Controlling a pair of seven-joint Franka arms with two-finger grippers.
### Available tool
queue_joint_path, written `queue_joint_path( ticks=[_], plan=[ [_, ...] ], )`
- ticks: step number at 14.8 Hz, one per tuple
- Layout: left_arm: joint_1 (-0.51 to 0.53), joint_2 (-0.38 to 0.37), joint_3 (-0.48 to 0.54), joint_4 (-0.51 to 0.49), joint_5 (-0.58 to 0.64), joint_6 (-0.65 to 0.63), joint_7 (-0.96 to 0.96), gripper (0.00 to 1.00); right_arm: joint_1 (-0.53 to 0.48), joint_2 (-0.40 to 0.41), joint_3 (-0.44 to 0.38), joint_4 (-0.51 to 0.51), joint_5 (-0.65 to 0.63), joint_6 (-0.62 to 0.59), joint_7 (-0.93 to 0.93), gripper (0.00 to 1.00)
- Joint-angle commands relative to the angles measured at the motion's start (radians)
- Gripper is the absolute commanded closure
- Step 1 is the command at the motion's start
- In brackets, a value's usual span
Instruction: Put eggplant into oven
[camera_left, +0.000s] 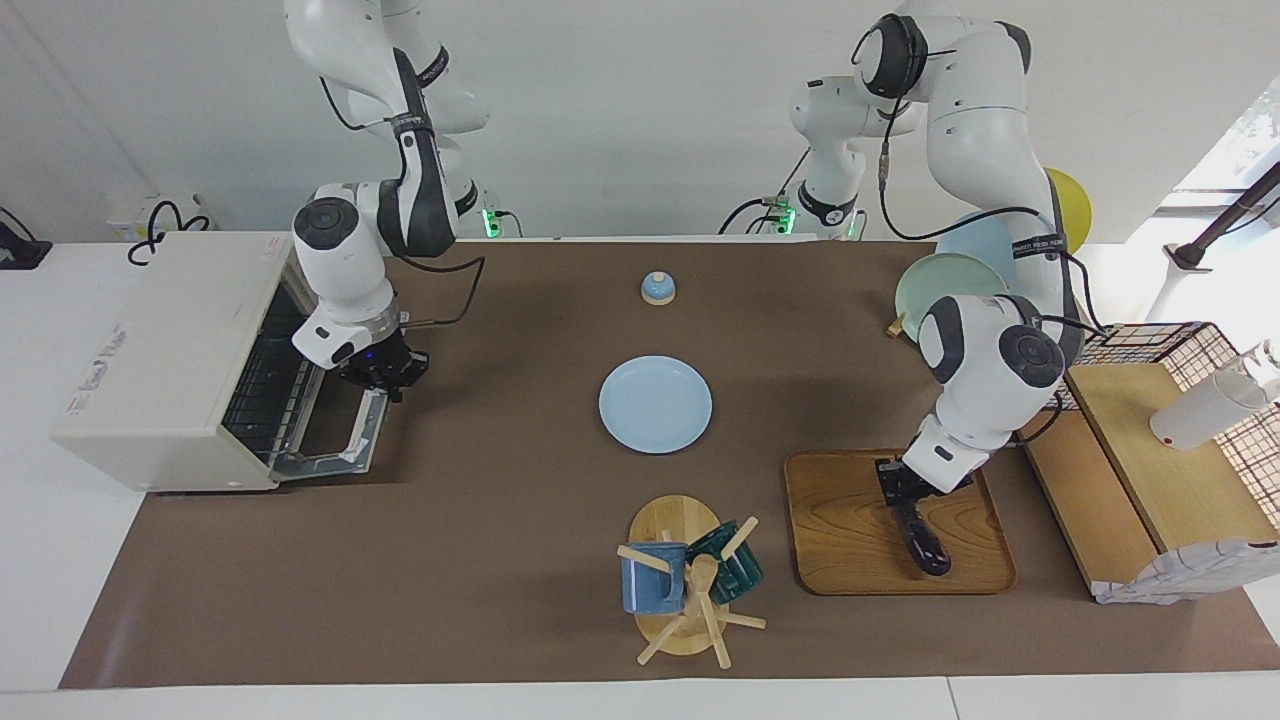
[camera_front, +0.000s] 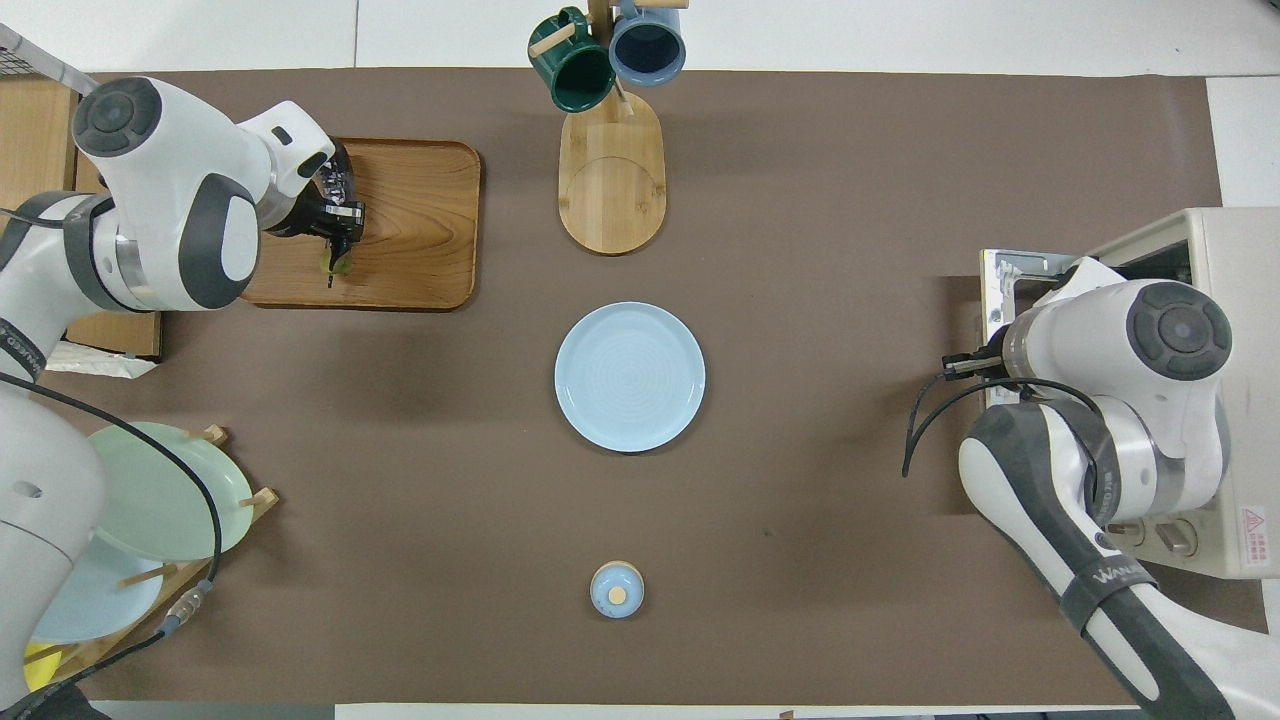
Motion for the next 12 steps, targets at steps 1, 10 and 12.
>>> queue_joint_path(
  ticks=[1, 10, 12],
  plan=[
    [-0.002, -0.080, 0.000, -0.006, -0.060, -0.103, -0.003, 1.00, -0.013, 0.010, -0.025, -0.005, -0.043, 0.022, 0.017, 1.00],
    [-0.321, -0.286, -0.001, -0.153, -0.161, -0.157, -0.433, 1.00, 0.049, 0.016, -0.022, 0.015, -0.043, 0.034, 0.055, 1.00],
    [-0.401, -0.319, -0.001, -0.242, -0.163, -0.068, -0.470, 1.00, 0.087, 0.021, -0.017, 0.048, -0.041, 0.020, 0.061, 0.62]
  ],
)
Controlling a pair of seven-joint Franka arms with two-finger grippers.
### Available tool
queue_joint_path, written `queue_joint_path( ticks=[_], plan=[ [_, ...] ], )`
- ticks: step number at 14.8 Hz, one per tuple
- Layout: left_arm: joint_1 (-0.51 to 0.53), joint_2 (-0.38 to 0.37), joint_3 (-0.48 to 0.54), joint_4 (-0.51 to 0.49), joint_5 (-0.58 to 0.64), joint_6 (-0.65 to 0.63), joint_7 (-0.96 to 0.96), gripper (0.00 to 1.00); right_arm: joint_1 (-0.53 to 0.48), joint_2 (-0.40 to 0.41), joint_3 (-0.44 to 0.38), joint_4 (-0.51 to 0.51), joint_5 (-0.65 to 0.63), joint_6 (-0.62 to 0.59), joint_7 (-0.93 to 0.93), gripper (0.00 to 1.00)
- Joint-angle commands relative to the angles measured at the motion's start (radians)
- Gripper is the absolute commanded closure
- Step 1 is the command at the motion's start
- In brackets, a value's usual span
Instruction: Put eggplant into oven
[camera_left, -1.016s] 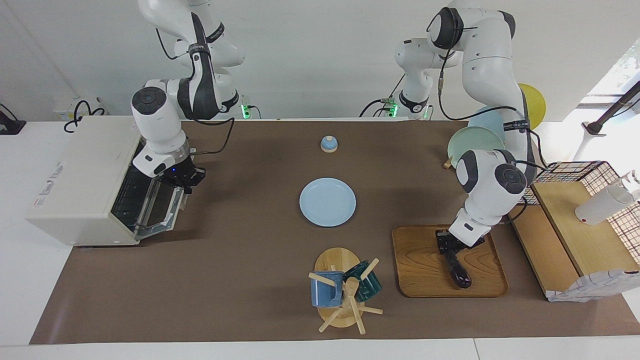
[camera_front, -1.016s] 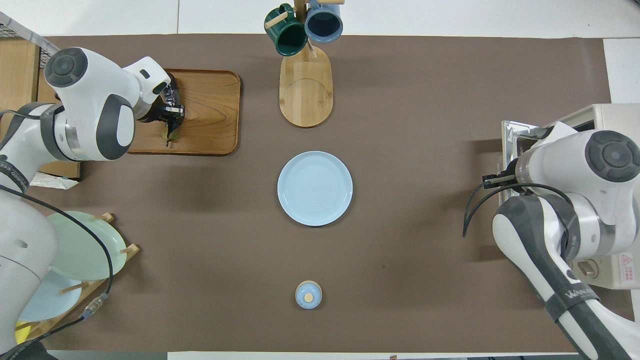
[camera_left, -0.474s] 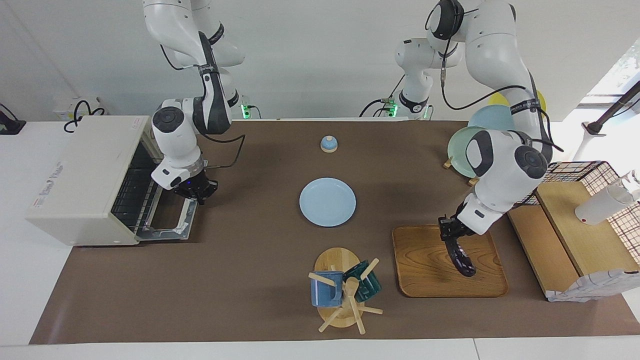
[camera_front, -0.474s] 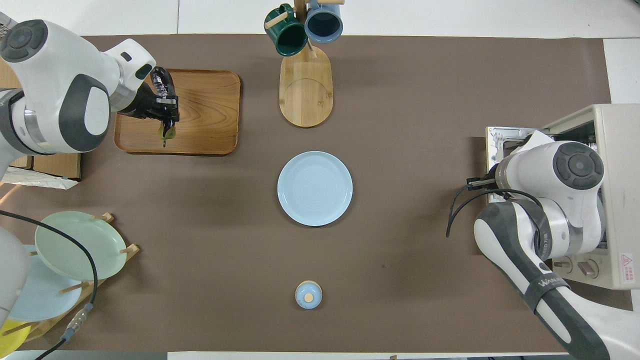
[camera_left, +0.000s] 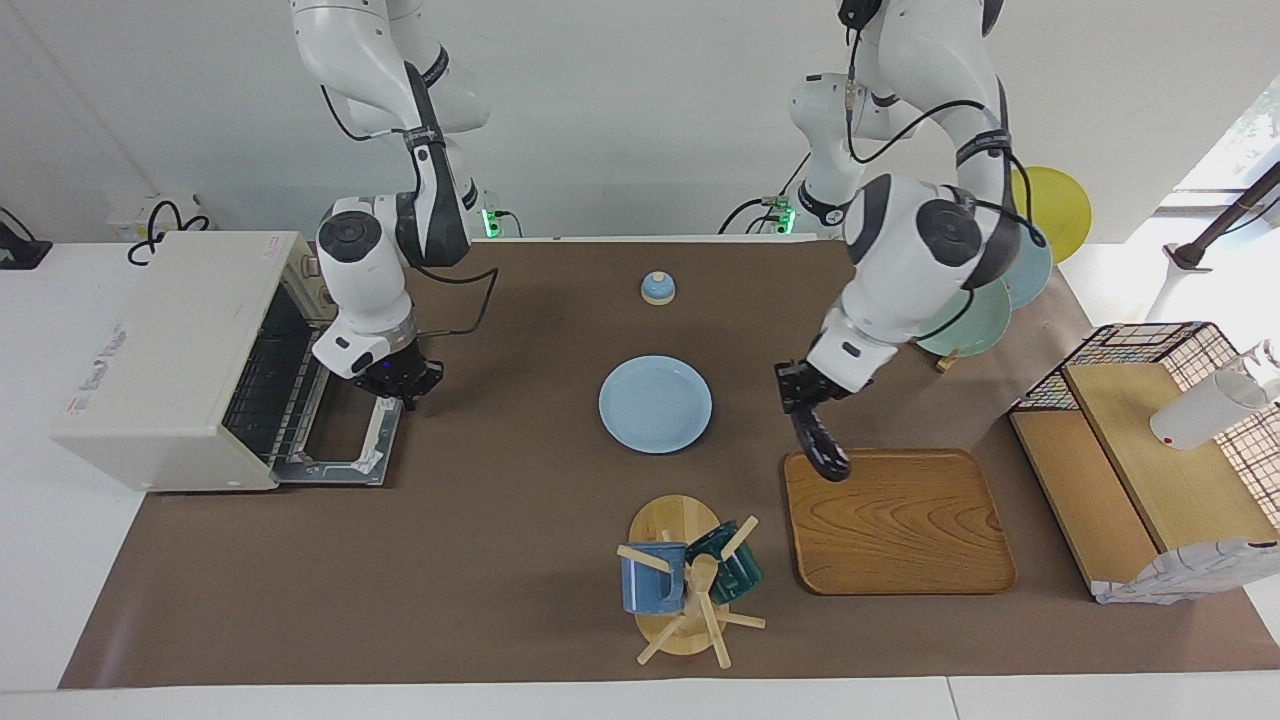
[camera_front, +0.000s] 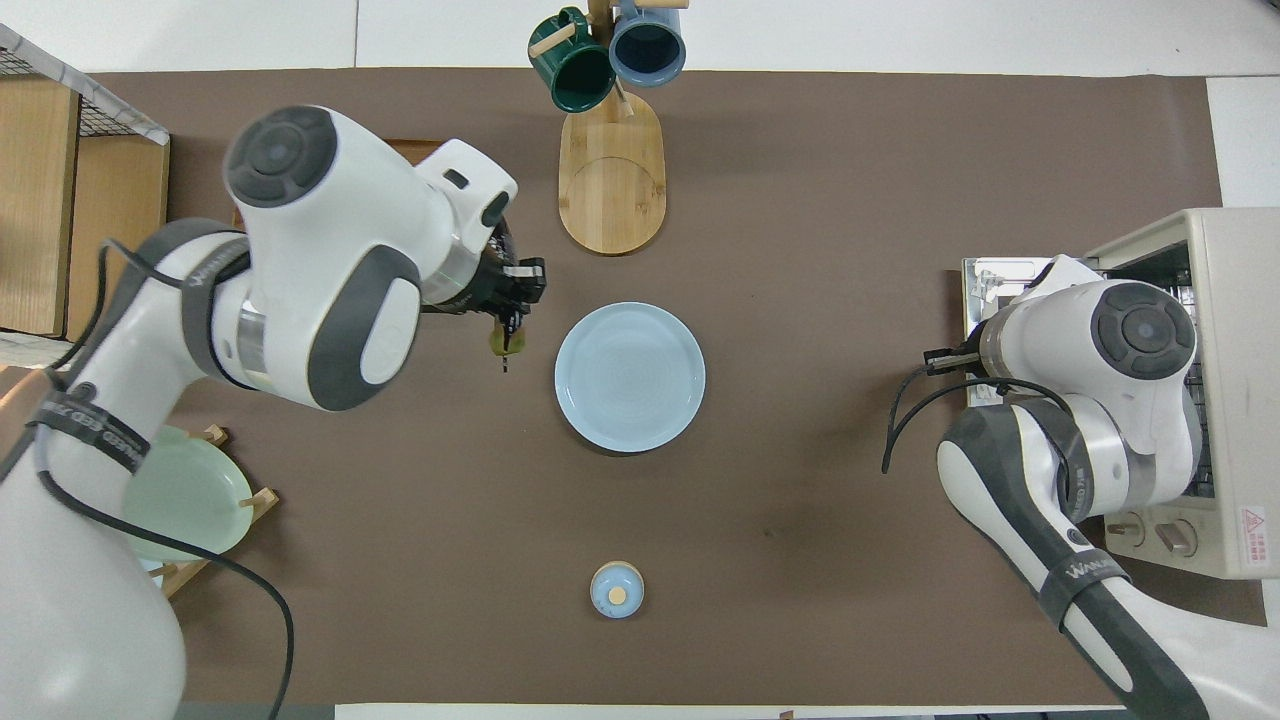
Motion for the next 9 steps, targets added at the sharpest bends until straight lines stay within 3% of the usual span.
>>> queue_joint_path(
  ticks=[1, 6, 9],
  plan=[
    [-0.108, -0.064, 0.021, -0.156, -0.021, 0.143, -0.060, 1.00, 0.057, 0.003, -0.004, 0.034, -0.019, -0.014, 0.025, 0.01],
    [-0.222, 0.015, 0.023, -0.175, -0.021, 0.254, -0.120, 1.00, 0.054, -0.011, -0.002, 0.039, -0.014, -0.111, 0.025, 0.00],
    [-0.242, 0.051, 0.023, -0.180, -0.021, 0.279, -0.120, 1.00, 0.060, 0.001, 0.000, 0.099, 0.087, -0.125, -0.022, 0.00]
  ],
)
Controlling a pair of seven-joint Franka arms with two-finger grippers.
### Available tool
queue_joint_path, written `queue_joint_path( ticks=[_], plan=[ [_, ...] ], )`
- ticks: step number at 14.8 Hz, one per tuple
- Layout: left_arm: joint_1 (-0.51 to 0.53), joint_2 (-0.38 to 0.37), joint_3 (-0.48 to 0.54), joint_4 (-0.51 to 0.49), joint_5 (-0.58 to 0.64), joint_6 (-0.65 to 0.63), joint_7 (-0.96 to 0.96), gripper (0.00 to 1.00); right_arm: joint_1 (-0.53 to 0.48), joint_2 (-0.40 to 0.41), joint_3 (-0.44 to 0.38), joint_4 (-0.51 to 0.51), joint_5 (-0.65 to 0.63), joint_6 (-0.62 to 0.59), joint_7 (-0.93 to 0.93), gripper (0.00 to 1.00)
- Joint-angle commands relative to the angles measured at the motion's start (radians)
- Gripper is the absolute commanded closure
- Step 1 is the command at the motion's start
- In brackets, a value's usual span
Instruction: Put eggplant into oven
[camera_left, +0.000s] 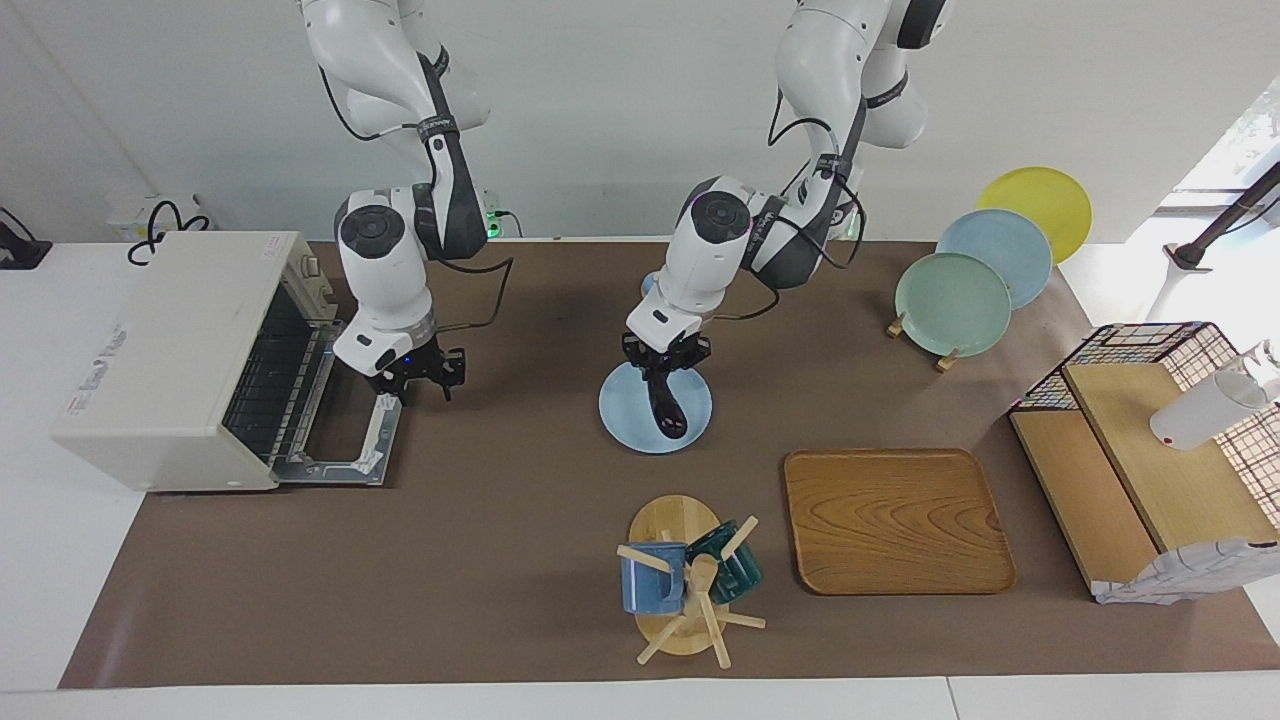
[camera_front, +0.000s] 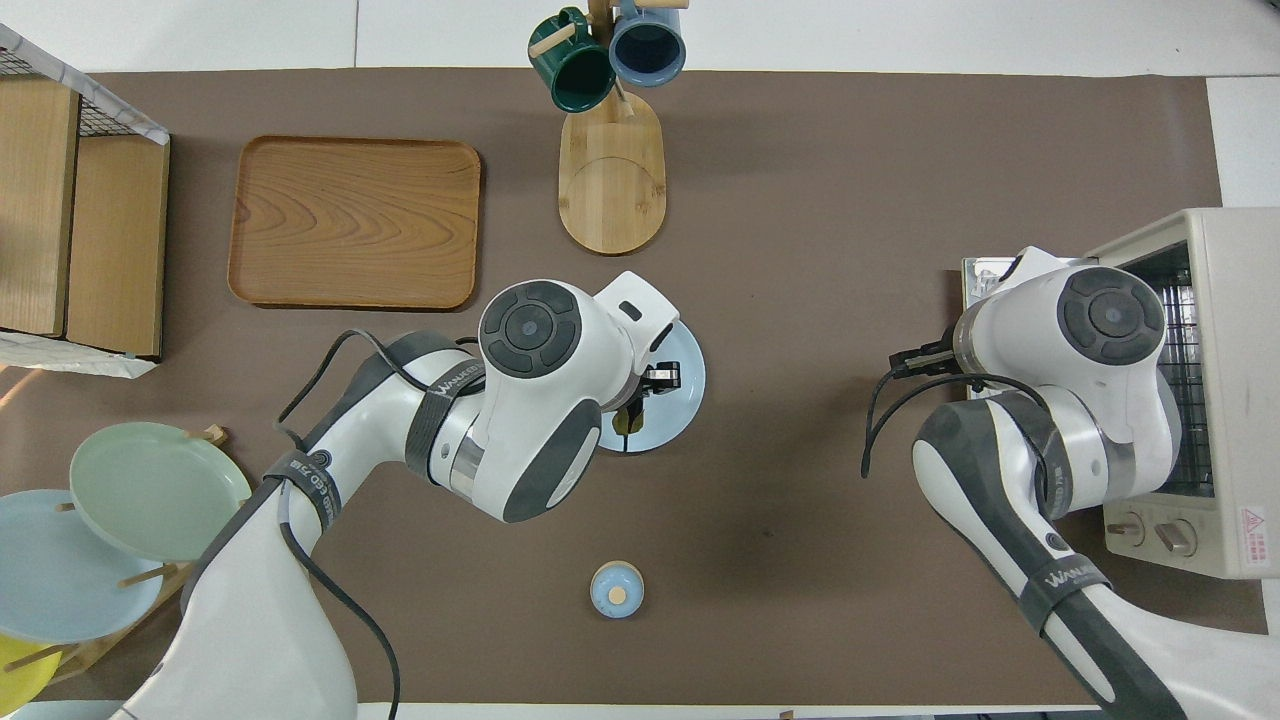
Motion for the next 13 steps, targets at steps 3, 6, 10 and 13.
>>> queue_joint_path(
  ticks=[3, 6, 10, 13],
  plan=[
    [-0.027, 0.009, 0.020, -0.035, -0.020, 0.060, 0.007, 1.00, 0.022, 0.004, 0.004, 0.090, 0.140, -0.099, -0.022, 0.00],
    [-0.026, 0.008, 0.020, -0.038, -0.020, 0.049, 0.013, 0.43, 0.062, 0.030, 0.006, 0.181, 0.203, -0.193, 0.018, 0.00],
    [0.025, -0.041, 0.024, -0.025, -0.020, -0.033, 0.030, 0.00, 0.127, 0.033, 0.009, 0.184, 0.208, -0.161, 0.036, 0.00],
    [0.140, -0.109, 0.026, -0.002, -0.019, -0.144, 0.102, 0.00, 0.212, 0.039, 0.011, 0.184, 0.208, -0.095, 0.111, 0.00]
  ],
)
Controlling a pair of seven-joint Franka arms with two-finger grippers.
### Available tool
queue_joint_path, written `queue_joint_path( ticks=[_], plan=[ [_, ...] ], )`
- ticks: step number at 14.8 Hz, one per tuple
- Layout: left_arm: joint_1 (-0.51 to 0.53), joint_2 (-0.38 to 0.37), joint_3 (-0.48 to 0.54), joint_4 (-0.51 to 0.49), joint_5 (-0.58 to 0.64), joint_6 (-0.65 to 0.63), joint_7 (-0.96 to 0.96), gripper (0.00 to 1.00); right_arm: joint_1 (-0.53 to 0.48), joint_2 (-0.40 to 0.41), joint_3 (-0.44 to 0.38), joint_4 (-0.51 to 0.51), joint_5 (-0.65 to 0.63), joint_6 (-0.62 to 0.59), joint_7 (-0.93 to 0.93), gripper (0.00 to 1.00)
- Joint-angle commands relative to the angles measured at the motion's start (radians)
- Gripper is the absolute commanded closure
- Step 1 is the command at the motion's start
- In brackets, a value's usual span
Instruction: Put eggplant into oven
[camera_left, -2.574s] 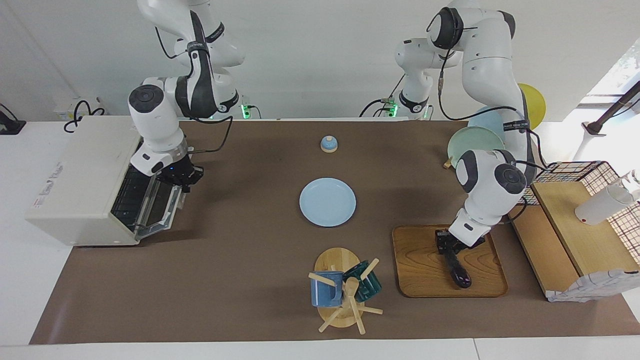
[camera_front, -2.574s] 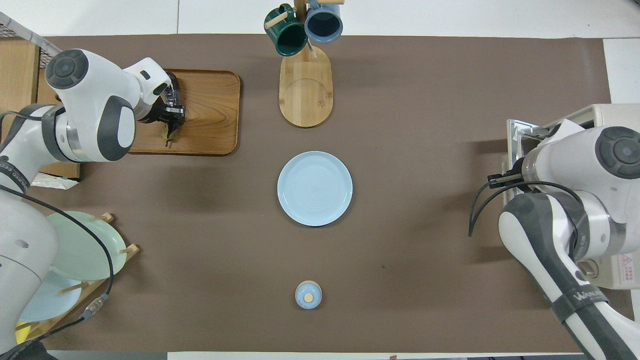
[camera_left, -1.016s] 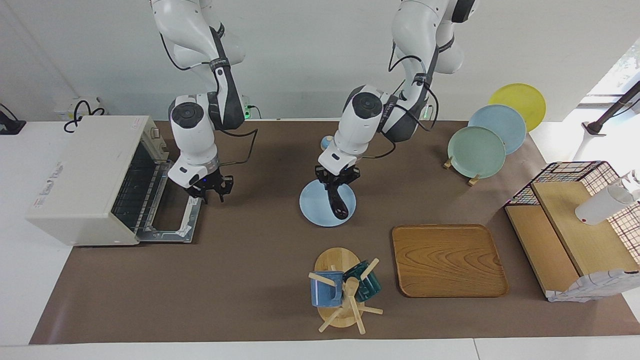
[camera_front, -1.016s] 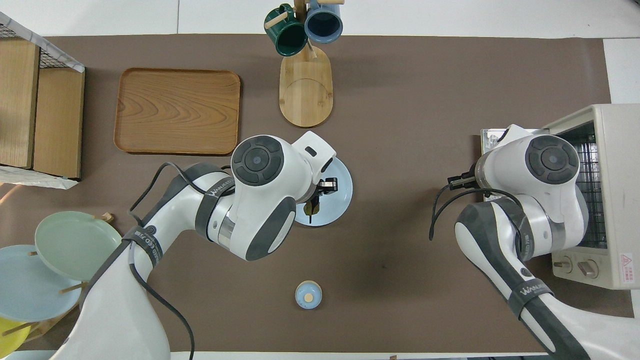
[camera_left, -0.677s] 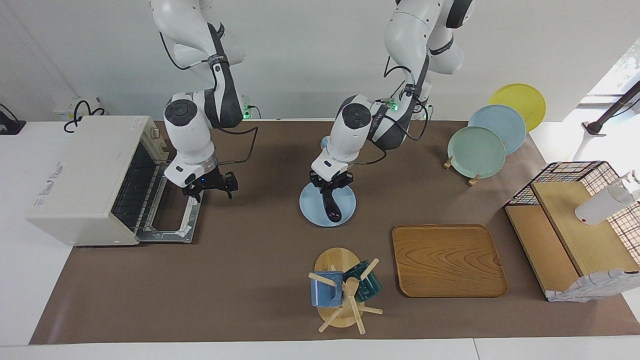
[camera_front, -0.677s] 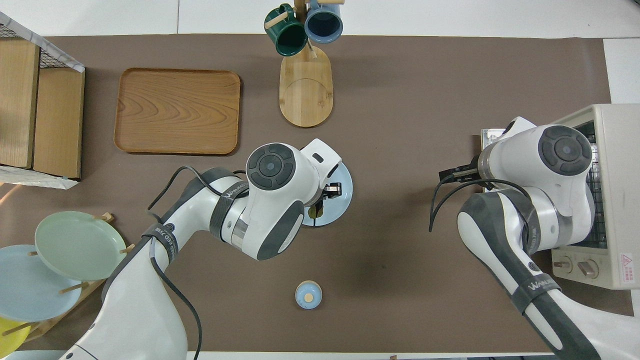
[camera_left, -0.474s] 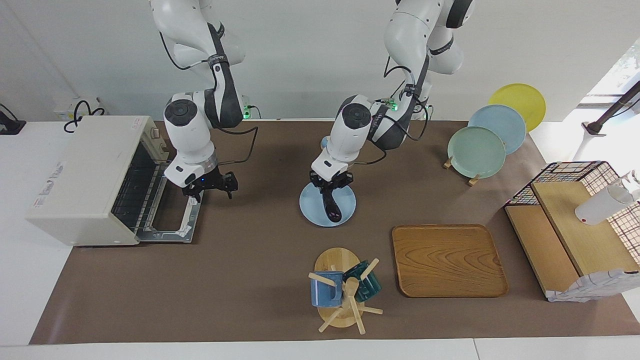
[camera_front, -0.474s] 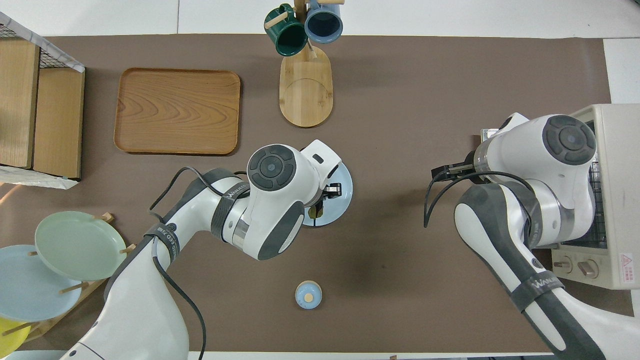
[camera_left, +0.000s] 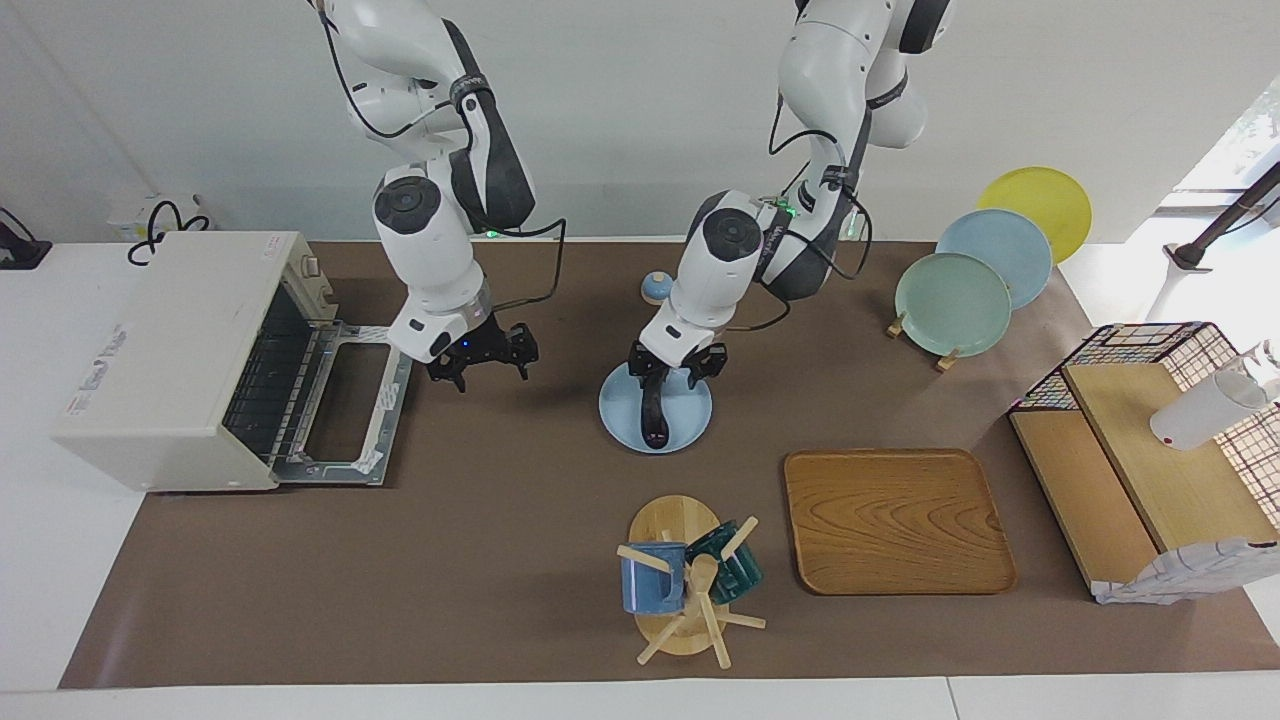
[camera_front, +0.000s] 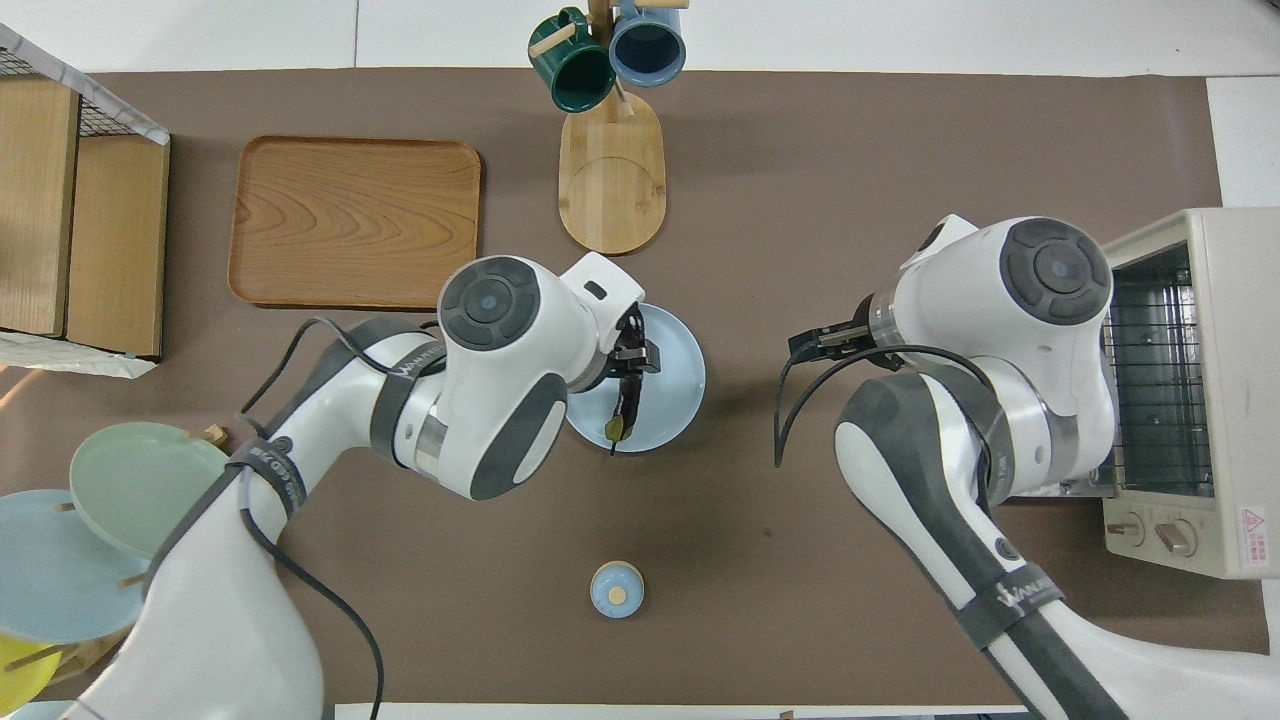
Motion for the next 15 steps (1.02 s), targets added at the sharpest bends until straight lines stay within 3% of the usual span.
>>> queue_joint_path(
  ticks=[1, 5, 8, 10, 15],
  plan=[
    [0.128, -0.094, 0.002, 0.012, -0.019, -0.142, 0.105, 0.00, 0.089, 0.017, 0.001, 0.016, 0.019, 0.050, 0.103, 0.00],
    [0.321, -0.160, 0.008, 0.068, 0.090, -0.291, 0.275, 0.00, 0.210, 0.066, 0.001, 0.050, 0.018, 0.120, 0.200, 0.00],
    [0.464, -0.223, 0.008, 0.073, 0.092, -0.346, 0.438, 0.00, 0.347, 0.283, -0.002, 0.375, -0.034, 0.000, 0.428, 0.00],
    [0.514, -0.261, 0.008, 0.073, 0.093, -0.384, 0.483, 0.00, 0.412, 0.406, 0.001, 0.557, -0.157, -0.088, 0.519, 0.00],
    [0.536, -0.387, 0.014, 0.062, 0.099, -0.525, 0.506, 0.00, 0.433, 0.520, 0.001, 0.579, -0.196, 0.050, 0.561, 0.00]
  ],
)
